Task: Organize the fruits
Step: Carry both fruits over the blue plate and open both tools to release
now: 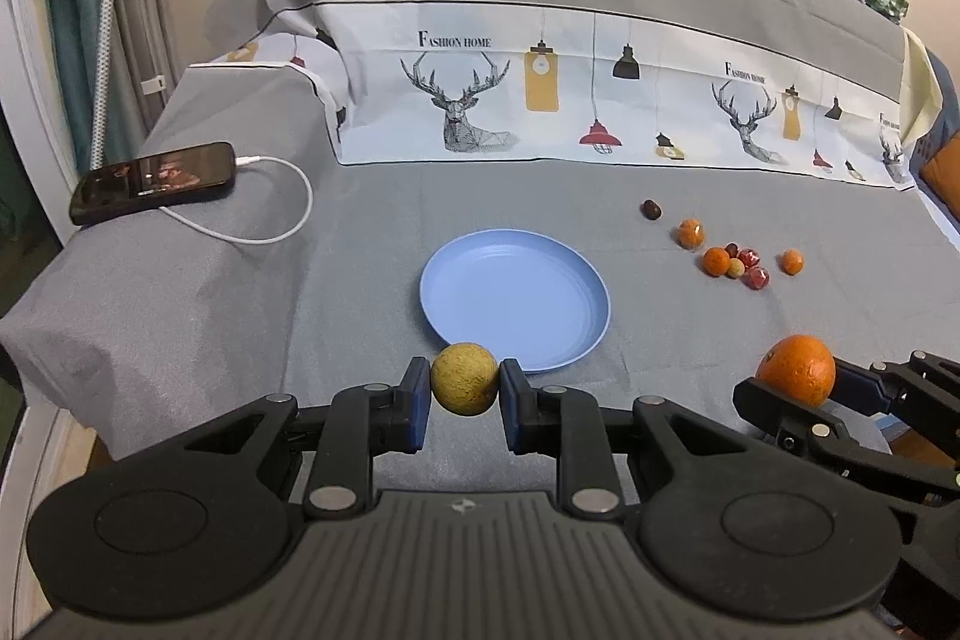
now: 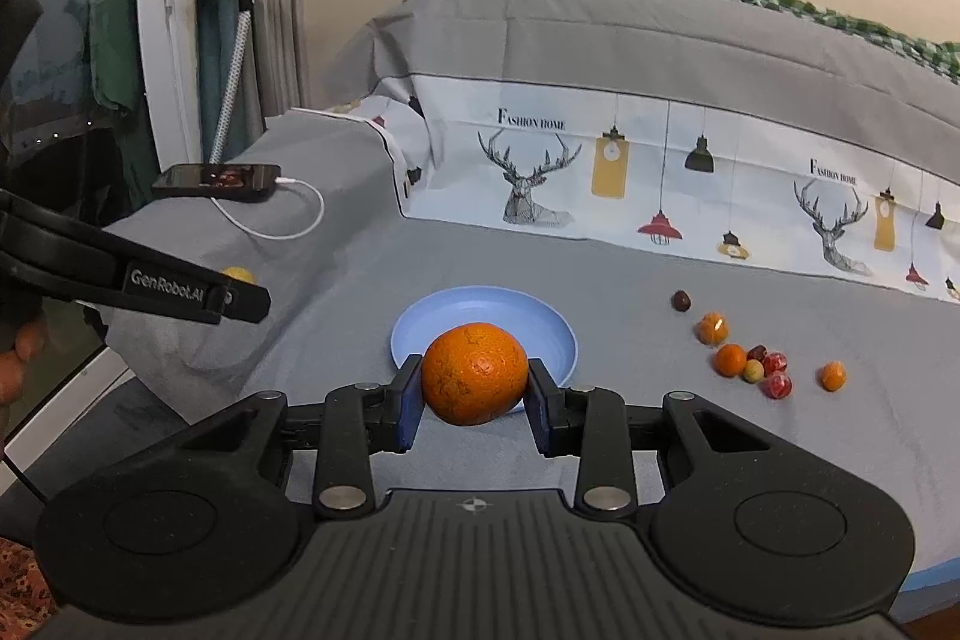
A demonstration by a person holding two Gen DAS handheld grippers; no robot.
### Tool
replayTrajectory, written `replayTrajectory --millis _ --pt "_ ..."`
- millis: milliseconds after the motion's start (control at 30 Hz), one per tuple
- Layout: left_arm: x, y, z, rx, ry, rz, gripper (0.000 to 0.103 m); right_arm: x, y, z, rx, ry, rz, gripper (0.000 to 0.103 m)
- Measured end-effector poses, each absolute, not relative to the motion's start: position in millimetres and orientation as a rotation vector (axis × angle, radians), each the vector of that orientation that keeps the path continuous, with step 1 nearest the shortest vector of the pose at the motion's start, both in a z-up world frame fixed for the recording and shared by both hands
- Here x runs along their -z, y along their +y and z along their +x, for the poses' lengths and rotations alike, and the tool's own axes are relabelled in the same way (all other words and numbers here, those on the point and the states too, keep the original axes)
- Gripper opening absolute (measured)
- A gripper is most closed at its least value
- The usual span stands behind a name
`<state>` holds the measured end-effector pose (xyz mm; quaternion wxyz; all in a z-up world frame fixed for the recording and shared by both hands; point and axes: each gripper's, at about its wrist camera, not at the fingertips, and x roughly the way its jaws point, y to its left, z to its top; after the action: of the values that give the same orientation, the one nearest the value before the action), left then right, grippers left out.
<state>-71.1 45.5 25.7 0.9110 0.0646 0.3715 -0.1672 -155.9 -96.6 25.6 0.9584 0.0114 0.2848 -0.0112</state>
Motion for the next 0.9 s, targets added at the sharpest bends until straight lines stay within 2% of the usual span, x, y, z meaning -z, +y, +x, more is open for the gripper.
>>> replayTrajectory --millis 900 --pt "15 -6 26 0.394 0.872 0.19 0.026 17 -132 -75 0.061 0.691 0.14 0.036"
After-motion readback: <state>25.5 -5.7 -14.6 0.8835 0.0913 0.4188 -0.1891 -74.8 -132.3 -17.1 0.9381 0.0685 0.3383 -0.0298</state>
